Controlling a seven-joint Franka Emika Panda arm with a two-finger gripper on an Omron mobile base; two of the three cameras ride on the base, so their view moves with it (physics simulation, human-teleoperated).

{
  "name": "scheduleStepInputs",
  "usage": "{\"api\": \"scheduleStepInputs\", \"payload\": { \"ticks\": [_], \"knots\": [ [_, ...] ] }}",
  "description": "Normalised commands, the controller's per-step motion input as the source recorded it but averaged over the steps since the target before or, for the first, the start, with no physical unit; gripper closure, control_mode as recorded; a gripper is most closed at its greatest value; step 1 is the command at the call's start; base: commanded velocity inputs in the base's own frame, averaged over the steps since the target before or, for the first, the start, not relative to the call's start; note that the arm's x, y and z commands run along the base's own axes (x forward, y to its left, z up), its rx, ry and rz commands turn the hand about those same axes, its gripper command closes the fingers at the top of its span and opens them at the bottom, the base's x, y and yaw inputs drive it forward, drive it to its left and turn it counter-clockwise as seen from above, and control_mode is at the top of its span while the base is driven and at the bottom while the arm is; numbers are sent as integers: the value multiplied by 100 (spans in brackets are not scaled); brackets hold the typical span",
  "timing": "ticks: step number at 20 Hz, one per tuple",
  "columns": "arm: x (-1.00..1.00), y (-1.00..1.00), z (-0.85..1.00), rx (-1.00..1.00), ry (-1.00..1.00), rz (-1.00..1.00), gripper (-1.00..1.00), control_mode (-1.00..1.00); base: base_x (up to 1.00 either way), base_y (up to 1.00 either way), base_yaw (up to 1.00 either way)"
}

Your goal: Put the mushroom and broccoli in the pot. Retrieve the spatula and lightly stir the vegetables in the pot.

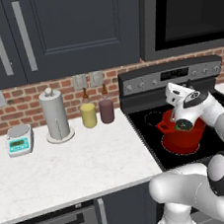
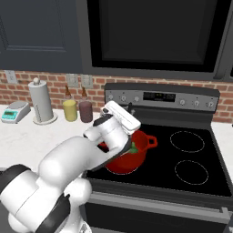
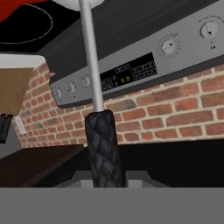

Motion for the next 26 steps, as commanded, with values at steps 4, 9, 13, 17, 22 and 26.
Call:
{"api": "scheduleStepInputs", "payload": {
  "ticks": [4, 9, 13, 17, 22, 26],
  "knots": [
    [-44, -2, 31, 0, 6, 0, 100, -100, 0, 0, 0],
    [-18, 0, 13, 0, 0, 0, 100, -100, 0, 0, 0],
    [-13, 0, 0, 0, 0, 0, 100, -100, 0, 0, 0],
    [-27, 0, -1, -1, 3, 0, 100, -100, 0, 0, 0],
    [-33, -3, -6, -4, 7, 0, 100, -100, 0, 0, 0],
    [-15, -2, -29, -5, 9, 0, 100, -100, 0, 0, 0]
  ]
}}
